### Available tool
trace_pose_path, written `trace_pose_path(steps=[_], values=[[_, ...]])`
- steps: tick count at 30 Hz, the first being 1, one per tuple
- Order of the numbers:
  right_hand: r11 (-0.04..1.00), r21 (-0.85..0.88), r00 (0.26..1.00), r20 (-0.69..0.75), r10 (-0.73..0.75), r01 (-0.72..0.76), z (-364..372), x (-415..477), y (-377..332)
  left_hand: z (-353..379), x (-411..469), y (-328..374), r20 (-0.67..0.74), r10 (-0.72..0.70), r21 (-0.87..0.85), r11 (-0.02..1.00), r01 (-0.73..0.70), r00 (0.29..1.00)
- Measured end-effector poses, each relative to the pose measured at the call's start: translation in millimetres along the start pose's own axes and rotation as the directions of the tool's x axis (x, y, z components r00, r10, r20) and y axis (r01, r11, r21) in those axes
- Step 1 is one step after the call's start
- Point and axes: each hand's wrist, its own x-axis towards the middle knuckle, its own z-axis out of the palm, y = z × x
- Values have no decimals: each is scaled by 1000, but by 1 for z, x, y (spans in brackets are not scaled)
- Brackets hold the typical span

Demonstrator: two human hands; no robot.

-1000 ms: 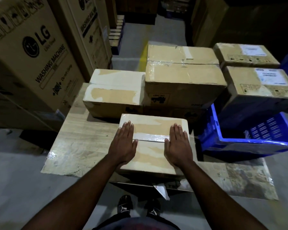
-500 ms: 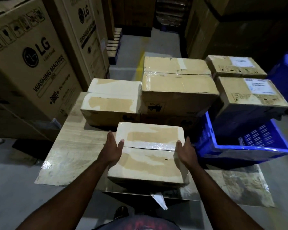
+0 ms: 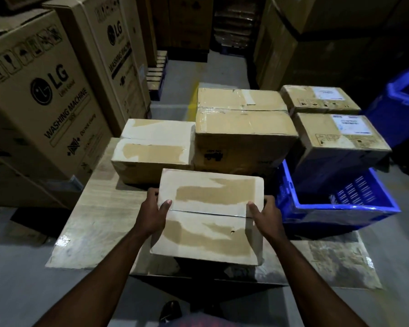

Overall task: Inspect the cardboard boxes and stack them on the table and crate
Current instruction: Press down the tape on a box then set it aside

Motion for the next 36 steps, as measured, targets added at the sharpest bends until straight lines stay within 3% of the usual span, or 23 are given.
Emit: trace_pose_path(steps=[4, 11, 22, 29, 33, 36], values=[[996, 6, 995, -59, -84, 85, -1, -22, 0, -7, -18, -3, -38, 13, -66, 998, -16, 999], [970, 106, 968, -150, -203, 220, 6, -64, 22, -10, -56, -13, -186, 82, -32, 995, -89, 979], [962, 38, 947, -192, -257, 269, 16, -81, 38, -13, -73, -15, -264, 58, -31, 997, -69, 963], [989, -23, 983, -112, -146, 144, 30, -88, 61, -11, -78, -46, -92, -51, -24, 999, 49, 994], [976, 175, 985, -140, -103, 127, 20, -95, 37, -28, -70, -42, -14, 21, 90, 996, -19, 1000], [927, 278, 948, -262, -181, 253, 11, -84, 11, -49, -53, -30, -74, 107, 167, 982, -93, 992]])
